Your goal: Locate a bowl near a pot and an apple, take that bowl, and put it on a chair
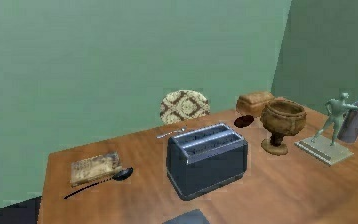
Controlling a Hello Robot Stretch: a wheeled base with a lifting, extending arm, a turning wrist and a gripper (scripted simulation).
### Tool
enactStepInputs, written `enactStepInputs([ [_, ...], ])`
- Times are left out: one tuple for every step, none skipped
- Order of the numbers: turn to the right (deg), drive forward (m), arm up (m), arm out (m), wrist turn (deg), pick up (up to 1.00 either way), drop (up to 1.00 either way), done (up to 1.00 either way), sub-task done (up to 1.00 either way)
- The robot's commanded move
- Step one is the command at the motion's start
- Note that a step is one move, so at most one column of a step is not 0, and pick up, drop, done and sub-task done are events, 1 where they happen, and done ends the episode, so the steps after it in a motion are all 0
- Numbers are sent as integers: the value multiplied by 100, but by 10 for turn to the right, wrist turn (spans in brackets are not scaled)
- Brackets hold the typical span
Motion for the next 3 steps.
enactStepInputs([
  [0, 0, 0, 0, 0, 0, 100, 0, 0],
  [0, 0, 0, -10, 0, 0, 0, 0, 0],
  [0, 0, 0, 0, 0, 0, 0, 100, 0],
])
